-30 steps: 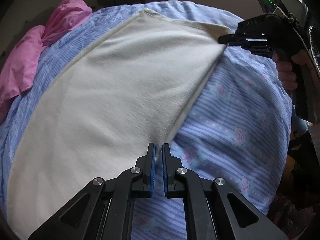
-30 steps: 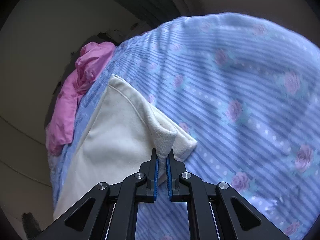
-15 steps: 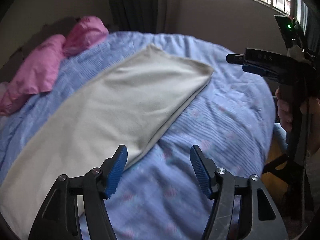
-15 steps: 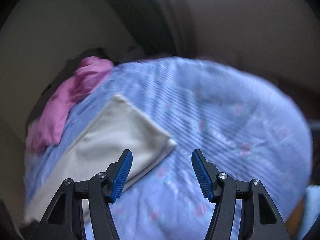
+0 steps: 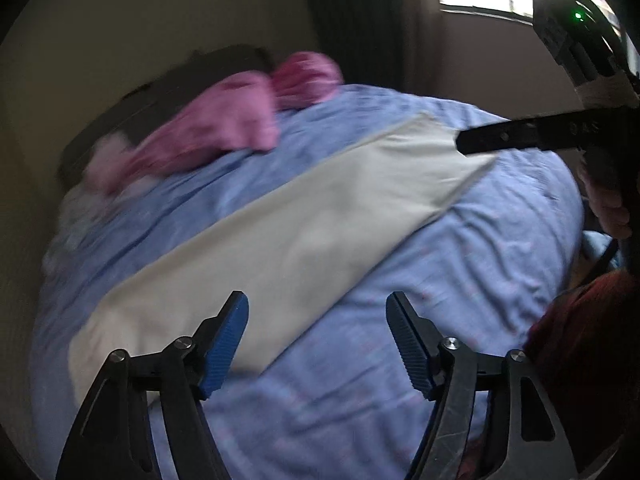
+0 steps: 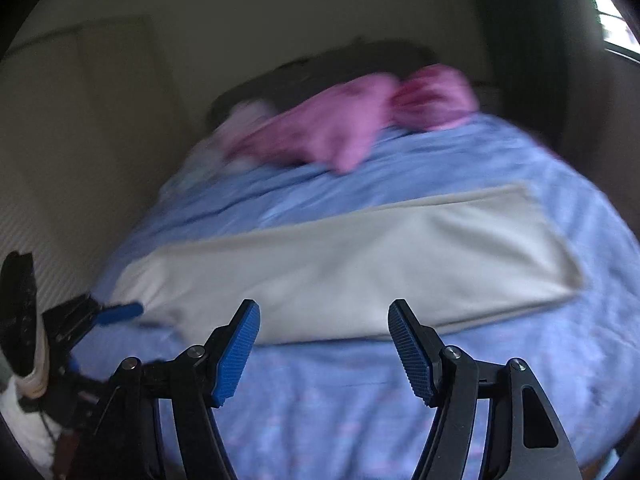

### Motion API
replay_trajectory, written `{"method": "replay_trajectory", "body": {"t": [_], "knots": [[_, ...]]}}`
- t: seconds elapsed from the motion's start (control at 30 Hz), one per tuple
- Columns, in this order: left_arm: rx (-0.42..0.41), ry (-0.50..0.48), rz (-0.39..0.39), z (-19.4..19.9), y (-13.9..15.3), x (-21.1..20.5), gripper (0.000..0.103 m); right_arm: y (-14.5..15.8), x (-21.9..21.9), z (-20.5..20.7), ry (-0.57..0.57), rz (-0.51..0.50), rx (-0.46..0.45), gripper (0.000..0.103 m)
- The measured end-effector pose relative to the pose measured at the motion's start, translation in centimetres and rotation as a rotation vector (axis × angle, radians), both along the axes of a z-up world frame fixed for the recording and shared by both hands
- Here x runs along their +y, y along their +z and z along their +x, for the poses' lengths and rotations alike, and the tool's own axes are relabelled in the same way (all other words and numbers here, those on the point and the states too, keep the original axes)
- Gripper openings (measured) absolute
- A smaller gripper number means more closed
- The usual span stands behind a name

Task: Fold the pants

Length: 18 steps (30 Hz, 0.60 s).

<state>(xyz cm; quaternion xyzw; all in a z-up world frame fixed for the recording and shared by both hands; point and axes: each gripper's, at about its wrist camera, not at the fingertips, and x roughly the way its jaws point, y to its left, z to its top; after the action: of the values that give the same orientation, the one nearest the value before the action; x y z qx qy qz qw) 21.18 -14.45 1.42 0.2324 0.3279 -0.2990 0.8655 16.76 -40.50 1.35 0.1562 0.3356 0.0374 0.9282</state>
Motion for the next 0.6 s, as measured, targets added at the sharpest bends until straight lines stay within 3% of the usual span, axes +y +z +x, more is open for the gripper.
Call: {"method": "replay_trajectory", "body": {"t": [0.13,0.27,0.47,0.6], "knots": [[0.039,0.164,-0.052,1.6,-1.1,7.9,0.071,-0.1,8.0,3.4,0.167,-0.015,0.076,0.068],[0.084,0.364,-0.124,3.9,-2.8,16.3,0.071,-2.2,15.4,6.8,0.274,-0.022,0.176,0.068],[0.122,0.616,-0.245,5.7,-5.9,26.2,0.08,-7.7,22.6,10.8,0.261,0.01,0.291,0.067],[0.146,0.711,-0.318,7.0,-8.0,30.4,0.084,-11.6,24.5,11.2,0.083,0.057,0.28,0.068]]}}
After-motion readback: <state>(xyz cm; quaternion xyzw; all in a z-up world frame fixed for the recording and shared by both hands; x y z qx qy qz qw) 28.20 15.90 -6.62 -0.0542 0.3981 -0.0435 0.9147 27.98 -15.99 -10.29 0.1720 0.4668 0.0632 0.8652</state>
